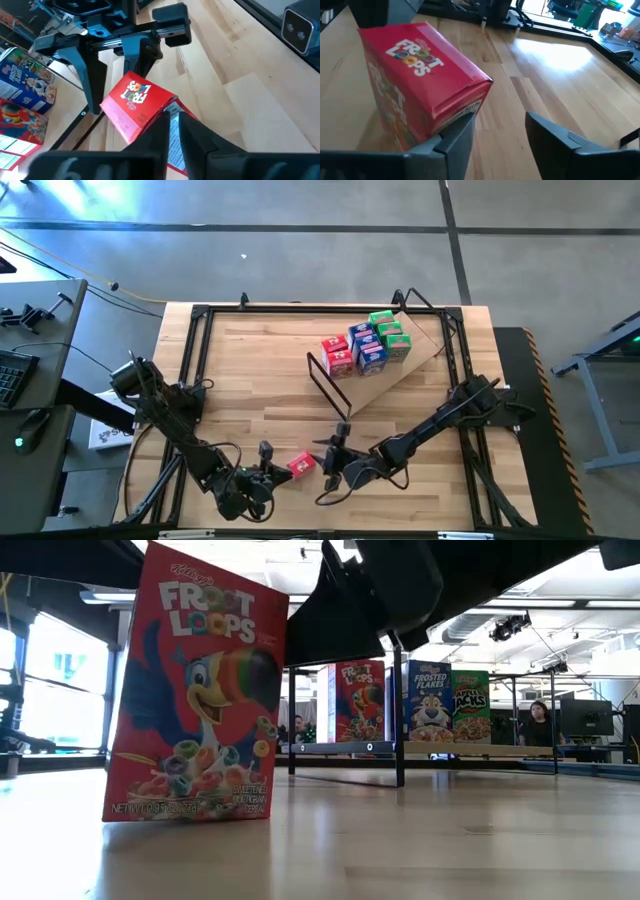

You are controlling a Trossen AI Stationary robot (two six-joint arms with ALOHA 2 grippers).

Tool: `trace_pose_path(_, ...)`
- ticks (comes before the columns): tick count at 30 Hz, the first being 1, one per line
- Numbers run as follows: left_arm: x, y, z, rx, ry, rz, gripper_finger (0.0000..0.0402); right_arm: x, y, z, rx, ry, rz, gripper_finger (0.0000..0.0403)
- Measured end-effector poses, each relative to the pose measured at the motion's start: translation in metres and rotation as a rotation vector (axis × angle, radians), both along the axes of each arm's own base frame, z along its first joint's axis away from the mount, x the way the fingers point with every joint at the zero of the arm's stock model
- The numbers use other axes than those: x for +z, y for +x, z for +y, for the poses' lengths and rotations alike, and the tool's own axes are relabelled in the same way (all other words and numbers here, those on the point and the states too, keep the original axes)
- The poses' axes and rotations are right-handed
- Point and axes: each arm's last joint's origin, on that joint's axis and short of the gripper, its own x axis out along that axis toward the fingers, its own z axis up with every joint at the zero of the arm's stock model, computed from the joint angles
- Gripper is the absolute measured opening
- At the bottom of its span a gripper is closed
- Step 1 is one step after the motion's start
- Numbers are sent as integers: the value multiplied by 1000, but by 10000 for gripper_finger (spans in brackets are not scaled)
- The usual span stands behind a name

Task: Stack cereal on shelf
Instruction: Put the red cereal box on the shelf aligned with the other red cereal boxes

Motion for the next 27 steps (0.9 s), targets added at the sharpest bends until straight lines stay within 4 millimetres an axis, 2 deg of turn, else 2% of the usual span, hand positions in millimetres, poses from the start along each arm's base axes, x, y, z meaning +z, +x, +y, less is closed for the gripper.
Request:
trace_pose_path(4,2,-2,-4,-13,-4,-3,62,6,-3,-1,10,-8,25,201)
trace_pose_path(8,13,-5,-14,-11,-42,-41,89,19,-8,-4,22,23,48,219)
trace_pose_path(13,17,-10,-21,-5,-82,-57,105,35,-17,-9,36,90,95,251)
trace_pose_path(18,19,-25,-30,27,-138,-97,100,54,-20,-9,103,128,149,283)
trace_pose_path(23,33,-53,-38,133,-315,-218,79,94,-3,-6,218,193,138,298)
trace_pose_path(27,17,-65,-38,176,-458,-211,60,113,14,-12,261,164,143,299)
